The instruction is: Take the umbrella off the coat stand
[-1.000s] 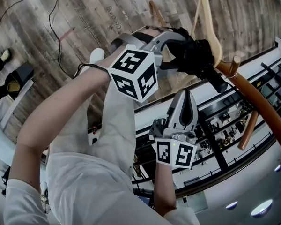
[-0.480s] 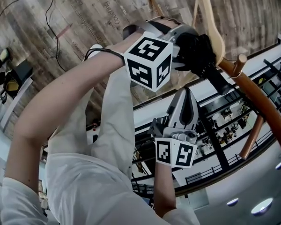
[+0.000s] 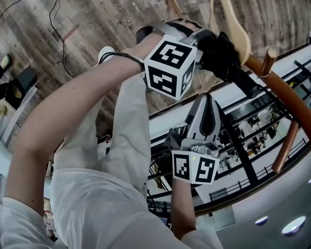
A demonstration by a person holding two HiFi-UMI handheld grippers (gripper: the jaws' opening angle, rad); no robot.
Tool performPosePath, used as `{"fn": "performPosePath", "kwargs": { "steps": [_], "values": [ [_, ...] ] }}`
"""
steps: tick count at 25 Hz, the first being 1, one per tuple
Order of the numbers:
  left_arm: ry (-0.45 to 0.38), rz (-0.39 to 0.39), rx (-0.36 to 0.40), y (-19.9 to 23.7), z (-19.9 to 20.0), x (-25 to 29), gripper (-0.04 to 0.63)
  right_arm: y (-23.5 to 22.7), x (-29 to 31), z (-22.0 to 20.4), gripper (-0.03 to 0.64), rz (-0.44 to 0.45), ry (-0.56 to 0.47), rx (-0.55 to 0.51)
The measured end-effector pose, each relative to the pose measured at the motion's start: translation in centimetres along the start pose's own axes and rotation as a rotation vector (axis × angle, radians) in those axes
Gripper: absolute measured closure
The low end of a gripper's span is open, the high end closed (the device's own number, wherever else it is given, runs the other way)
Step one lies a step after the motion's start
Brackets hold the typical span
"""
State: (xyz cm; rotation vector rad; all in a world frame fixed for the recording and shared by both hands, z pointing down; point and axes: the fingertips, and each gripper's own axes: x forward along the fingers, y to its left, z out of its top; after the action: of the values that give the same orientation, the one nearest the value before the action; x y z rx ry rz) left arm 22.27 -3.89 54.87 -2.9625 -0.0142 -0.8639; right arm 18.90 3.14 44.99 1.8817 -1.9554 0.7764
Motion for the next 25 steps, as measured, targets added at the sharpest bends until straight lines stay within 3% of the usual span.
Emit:
{"fn": "performPosePath", "kwargs": {
  "steps": [10, 25],
  "values": [
    [0.011, -0.027, -0.072, -1.1, -0.2, -1.7, 0.35, -0.1, -0.9, 0.1, 0.583, -0.016, -0.018, 0.009],
    [-0.002, -0.026, -0.075, -2.9, 0.9, -4.9, 0.356, 1.4, -3.0, 0.8, 0.582, -0.016, -0.058, 0.007]
  ]
}}
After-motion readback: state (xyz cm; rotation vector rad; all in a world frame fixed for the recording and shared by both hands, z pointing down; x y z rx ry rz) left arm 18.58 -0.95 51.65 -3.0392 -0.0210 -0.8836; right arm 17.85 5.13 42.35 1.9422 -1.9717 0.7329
